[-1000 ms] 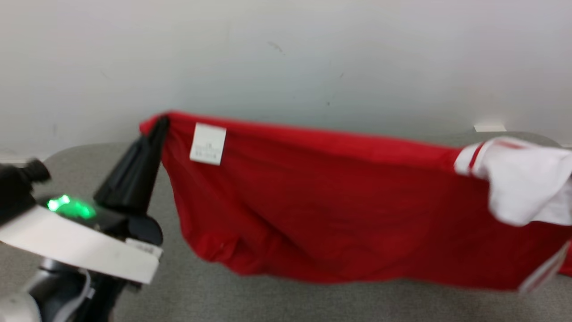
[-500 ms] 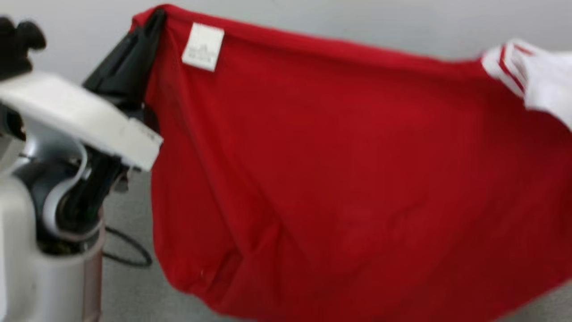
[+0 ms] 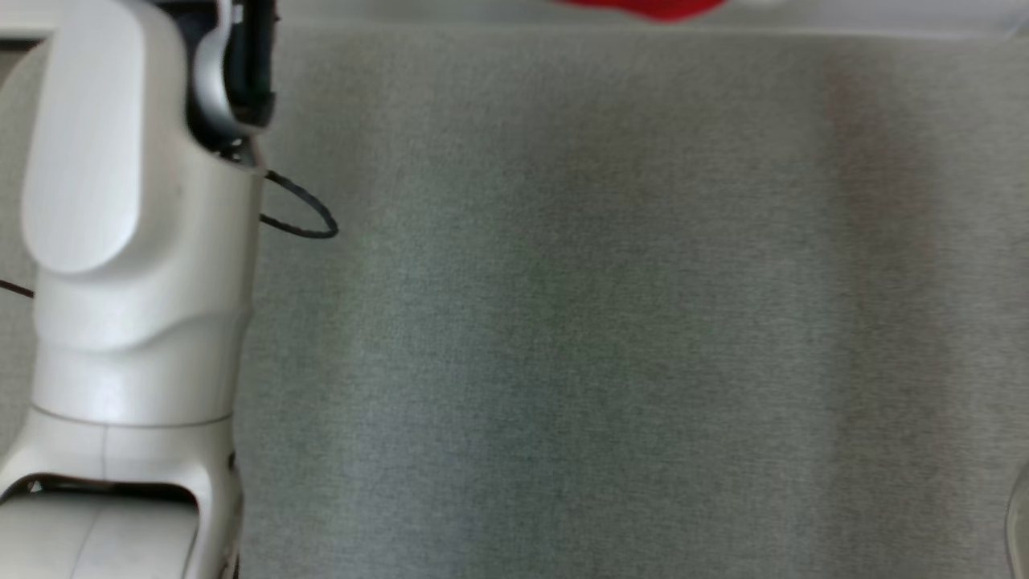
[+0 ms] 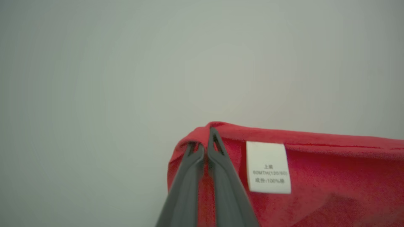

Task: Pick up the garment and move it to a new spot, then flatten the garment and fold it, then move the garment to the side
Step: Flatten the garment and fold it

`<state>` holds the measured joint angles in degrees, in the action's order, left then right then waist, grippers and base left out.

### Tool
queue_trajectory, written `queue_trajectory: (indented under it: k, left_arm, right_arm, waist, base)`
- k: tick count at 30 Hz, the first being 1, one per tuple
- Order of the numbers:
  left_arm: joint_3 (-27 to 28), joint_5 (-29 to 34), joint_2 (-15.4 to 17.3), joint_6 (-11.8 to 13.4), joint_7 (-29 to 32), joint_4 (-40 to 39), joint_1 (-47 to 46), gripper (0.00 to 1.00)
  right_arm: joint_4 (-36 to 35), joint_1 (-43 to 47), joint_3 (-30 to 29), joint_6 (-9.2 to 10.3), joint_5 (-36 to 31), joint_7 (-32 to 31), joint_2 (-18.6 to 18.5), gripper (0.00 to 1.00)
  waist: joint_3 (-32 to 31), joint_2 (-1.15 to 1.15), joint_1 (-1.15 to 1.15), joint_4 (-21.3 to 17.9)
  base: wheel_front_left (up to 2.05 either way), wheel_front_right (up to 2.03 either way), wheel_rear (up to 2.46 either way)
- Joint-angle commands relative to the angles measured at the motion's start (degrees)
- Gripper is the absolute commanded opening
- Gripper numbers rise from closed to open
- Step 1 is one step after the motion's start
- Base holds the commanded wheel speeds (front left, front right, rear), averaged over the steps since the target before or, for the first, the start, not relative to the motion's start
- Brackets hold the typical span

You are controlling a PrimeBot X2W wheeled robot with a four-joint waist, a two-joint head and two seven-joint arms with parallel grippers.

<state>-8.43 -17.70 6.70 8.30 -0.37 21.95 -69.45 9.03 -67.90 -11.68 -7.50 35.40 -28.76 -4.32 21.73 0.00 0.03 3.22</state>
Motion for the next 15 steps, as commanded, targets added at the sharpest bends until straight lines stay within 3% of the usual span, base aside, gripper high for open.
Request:
queue_trajectory:
  k: [1, 5, 6, 7, 9, 15]
  left_arm:
    - [-0.66, 0.3, -0.7, -0.93, -3.34, 4.34, -1.79, 0.0]
    - [-3.63, -2.14, -2.19, -5.46, -4.43, 13.93, 2.88, 0.0]
    - [-3.63, -2.14, -2.19, -5.46, -4.43, 13.93, 2.88, 0.0]
    - [-5.42, -2.66, -2.36, -7.83, -4.62, 17.36, 6.75, 0.0]
    - [-6.59, -2.96, -2.24, -9.5, -4.86, 19.4, 11.51, 0.0]
    - [-7.07, -4.25, 0.41, -11.14, -4.4, 19.94, 25.56, 0.0]
  right_arm:
    - [1.4, 0.91, 1.96, 0.04, 0.6, 1.27, -0.22, 0.0]
    - [1.54, 11.12, 6.76, 0.02, 3.5, 1.12, -2.99, 0.0]
    - [1.54, 11.12, 6.76, 0.02, 3.5, 1.12, -2.99, 0.0]
    - [0.22, 18.55, 9.1, 0.02, 5.74, 0.27, -5.17, 0.0]
    - [-1.44, 26.88, 11.23, 0.02, 8.11, -1.23, -7.32, 0.0]
    - [-7.23, 46.12, 15.62, 0.01, 14.36, -4.24, -11.94, 0.0]
  waist:
    - [4.15, 0.0, -0.03, 2.46]
    - [4.12, 0.0, -0.03, 2.93]
    - [4.12, 0.0, -0.03, 2.93]
    - [2.83, 0.0, -0.03, 2.93]
    - [1.94, 0.0, -0.03, 2.75]
    - [-1.69, 0.0, -0.03, 2.22]
  base:
    - [0.0, 0.0, 0.0]
    - [0.0, 0.0, 0.0]
    - [0.0, 0.0, 0.0]
    - [0.0, 0.0, 0.0]
    - [0.0, 0.0, 0.0]
    - [0.0, 0.0, 0.0]
